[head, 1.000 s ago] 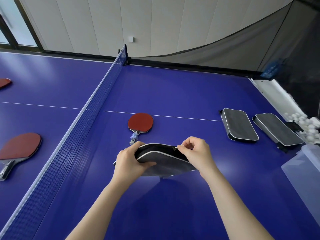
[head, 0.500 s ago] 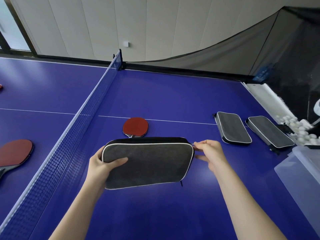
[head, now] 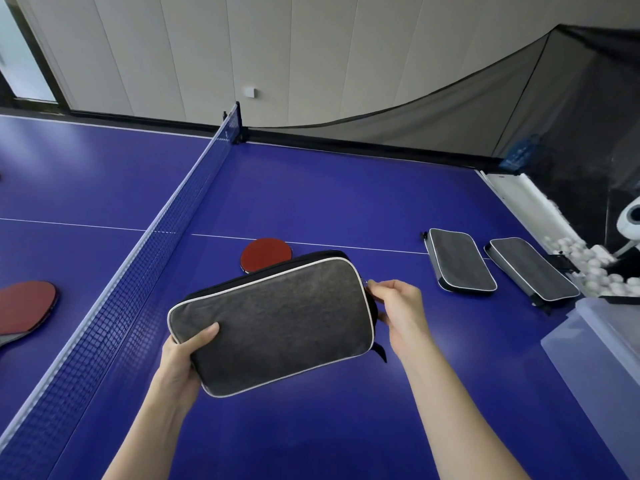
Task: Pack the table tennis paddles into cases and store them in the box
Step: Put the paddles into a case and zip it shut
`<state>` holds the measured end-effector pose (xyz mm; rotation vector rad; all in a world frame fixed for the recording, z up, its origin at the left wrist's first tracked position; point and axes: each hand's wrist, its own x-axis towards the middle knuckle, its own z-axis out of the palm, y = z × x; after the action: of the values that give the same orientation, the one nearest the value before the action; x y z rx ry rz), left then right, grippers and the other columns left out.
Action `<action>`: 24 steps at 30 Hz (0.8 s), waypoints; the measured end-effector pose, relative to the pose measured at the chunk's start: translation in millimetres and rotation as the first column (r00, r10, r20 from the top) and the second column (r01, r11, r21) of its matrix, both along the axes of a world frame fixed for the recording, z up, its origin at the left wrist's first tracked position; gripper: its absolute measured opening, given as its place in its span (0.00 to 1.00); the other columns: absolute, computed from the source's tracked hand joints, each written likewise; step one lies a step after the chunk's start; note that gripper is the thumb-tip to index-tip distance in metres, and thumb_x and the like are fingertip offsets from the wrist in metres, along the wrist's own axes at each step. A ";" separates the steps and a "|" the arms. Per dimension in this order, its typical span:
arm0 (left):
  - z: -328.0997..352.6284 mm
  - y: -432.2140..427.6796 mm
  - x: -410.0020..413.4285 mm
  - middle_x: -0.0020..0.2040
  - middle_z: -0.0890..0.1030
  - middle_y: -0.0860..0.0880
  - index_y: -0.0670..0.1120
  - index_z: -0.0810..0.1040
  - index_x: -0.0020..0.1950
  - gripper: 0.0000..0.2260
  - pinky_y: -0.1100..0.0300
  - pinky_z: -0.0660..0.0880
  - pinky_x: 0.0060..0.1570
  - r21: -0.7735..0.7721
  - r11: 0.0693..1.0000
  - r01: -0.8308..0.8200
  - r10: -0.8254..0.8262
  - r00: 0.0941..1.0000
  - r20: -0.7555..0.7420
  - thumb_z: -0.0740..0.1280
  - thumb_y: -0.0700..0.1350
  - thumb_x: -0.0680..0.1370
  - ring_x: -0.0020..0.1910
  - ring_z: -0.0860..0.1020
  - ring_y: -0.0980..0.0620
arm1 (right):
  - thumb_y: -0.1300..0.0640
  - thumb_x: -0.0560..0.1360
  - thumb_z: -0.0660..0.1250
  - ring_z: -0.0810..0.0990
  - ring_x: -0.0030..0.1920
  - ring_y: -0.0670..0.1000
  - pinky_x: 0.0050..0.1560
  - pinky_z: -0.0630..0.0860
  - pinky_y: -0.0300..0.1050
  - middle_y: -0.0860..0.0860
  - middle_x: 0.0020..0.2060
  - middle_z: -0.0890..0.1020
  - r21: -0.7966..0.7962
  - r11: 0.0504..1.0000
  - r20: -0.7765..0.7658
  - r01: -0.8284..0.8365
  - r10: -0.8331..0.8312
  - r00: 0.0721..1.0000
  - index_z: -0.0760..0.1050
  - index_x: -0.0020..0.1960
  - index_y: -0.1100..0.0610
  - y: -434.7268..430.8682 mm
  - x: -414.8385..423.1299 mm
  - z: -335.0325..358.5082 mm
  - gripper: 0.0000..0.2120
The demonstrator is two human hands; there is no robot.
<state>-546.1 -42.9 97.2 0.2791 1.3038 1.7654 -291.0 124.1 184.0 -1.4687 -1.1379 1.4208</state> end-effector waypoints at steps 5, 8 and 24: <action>3.2 0.6 -6.2 0.48 0.86 0.47 0.47 0.84 0.49 0.16 0.58 0.81 0.38 0.069 0.998 -0.001 0.000 1.000 0.008 0.73 0.41 0.62 0.46 0.84 0.50 | 0.66 0.72 0.68 0.83 0.41 0.52 0.40 0.78 0.49 0.56 0.36 0.83 -0.040 0.999 -0.119 -0.001 -0.004 0.993 0.77 0.38 0.63 2.7 3.1 16.2 0.05; 8.2 1.7 -7.6 0.47 0.86 0.48 0.47 0.84 0.48 0.14 0.58 0.82 0.38 0.088 0.996 -0.007 0.009 1.000 -0.015 0.72 0.39 0.63 0.44 0.84 0.51 | 0.68 0.72 0.67 0.84 0.41 0.53 0.42 0.79 0.54 0.58 0.37 0.83 -0.085 0.994 -0.113 -0.074 0.064 0.991 0.78 0.41 0.65 7.2 7.9 25.6 0.02; 12.8 4.1 13.4 0.49 0.85 0.46 0.44 0.80 0.55 0.20 0.59 0.81 0.38 0.104 0.995 -0.002 0.003 1.000 -0.006 0.72 0.38 0.63 0.45 0.84 0.51 | 0.59 0.76 0.63 0.76 0.41 0.53 0.40 0.73 0.49 0.54 0.43 0.77 0.080 0.996 0.221 -0.043 0.025 0.975 0.69 0.42 0.56 0.1 3.3 12.2 0.05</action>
<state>-532.8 -38.8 110.0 0.3421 1.2194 1.8383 -287.7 124.2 196.2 -1.5816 -1.3483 1.2388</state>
